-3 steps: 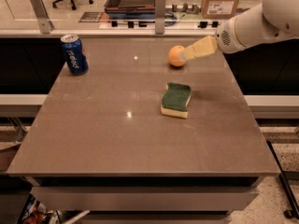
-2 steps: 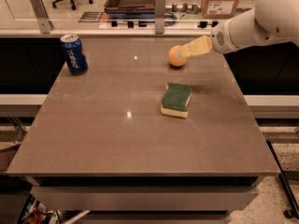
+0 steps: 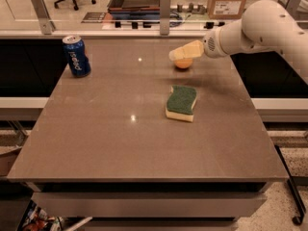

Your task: Move orange near pepsi can

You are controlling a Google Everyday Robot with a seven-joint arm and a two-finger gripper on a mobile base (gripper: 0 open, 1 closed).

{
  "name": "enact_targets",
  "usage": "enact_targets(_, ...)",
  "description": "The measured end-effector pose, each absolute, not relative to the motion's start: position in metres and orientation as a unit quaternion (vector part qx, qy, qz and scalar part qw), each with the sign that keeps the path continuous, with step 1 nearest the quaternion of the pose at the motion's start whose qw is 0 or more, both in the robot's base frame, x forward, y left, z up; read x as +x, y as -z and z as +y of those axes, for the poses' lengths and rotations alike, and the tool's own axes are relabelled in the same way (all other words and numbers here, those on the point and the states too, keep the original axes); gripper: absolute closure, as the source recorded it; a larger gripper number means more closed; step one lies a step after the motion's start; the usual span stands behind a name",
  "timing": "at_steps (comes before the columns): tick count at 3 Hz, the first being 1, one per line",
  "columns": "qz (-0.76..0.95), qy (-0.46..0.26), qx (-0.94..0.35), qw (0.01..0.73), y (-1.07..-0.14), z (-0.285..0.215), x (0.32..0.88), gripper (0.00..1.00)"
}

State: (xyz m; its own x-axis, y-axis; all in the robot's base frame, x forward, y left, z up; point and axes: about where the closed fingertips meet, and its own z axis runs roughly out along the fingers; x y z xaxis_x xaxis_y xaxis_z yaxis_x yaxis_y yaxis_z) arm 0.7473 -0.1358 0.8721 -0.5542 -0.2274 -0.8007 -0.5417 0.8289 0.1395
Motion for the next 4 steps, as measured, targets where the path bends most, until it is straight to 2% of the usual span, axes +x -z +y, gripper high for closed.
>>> enact_targets(1, 0.854, -0.205, -0.223, 0.423, -0.858, -0.125, 0.762, 0.0)
enact_targets(2, 0.848, -0.218, -0.224, 0.428, -0.848, -0.114, 0.77, 0.15)
enact_targets(4, 0.848, -0.221, -0.227, 0.425, -0.844, -0.109, 0.771, 0.62)
